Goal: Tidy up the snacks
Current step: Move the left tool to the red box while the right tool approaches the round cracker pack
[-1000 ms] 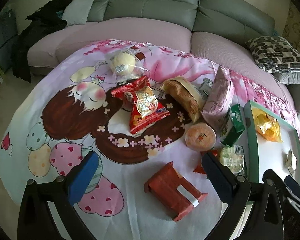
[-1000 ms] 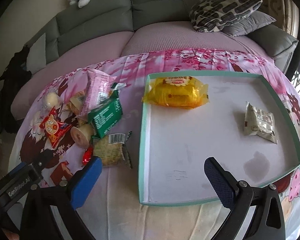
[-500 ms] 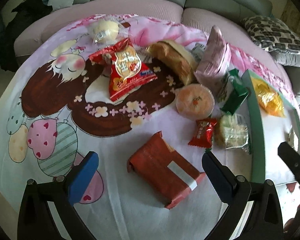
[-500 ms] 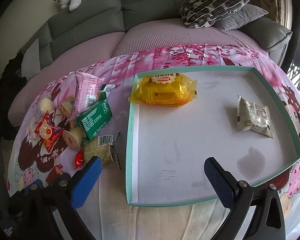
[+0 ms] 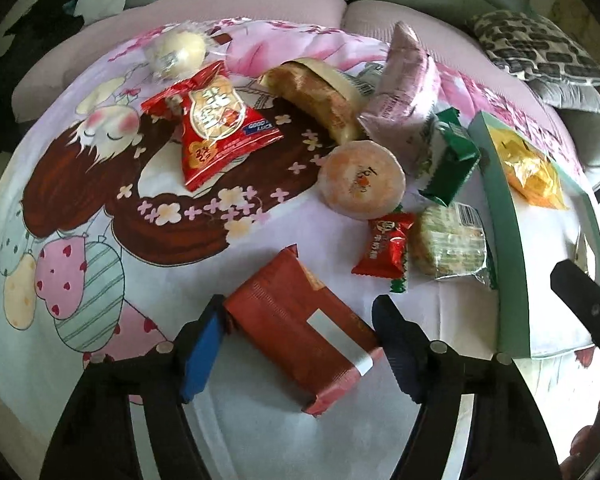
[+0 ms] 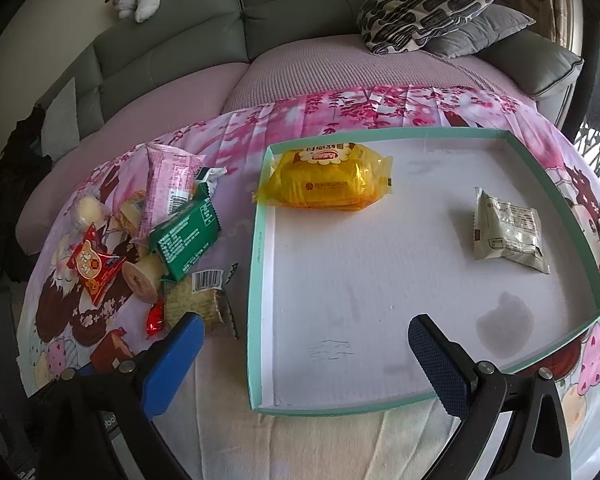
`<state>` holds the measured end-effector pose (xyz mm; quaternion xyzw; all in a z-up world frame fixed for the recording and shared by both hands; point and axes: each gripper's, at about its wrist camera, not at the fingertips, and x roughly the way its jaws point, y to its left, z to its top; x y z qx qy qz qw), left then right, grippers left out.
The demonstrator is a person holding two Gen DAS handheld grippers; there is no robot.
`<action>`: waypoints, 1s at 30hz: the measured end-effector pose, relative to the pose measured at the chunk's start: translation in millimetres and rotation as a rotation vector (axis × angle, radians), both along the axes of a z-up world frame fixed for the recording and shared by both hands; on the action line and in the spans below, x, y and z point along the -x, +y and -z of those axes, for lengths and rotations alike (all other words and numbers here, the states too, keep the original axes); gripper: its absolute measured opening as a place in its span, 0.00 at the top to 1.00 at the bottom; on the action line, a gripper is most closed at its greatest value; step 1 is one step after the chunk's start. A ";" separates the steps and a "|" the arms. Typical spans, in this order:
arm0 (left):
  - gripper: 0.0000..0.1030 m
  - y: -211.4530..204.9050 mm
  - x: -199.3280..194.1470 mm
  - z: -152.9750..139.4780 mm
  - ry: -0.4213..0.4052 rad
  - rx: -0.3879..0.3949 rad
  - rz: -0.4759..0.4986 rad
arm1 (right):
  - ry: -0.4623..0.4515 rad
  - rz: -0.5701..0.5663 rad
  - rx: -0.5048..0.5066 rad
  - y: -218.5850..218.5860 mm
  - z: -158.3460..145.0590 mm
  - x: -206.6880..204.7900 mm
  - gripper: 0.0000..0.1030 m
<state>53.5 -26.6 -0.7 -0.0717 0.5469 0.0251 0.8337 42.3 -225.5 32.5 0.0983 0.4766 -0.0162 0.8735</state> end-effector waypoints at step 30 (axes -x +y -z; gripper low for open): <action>0.37 59.9 -10.4 -8.8 -0.088 0.057 -0.134 | -0.133 -0.111 -0.006 28.0 -3.7 -3.8 0.03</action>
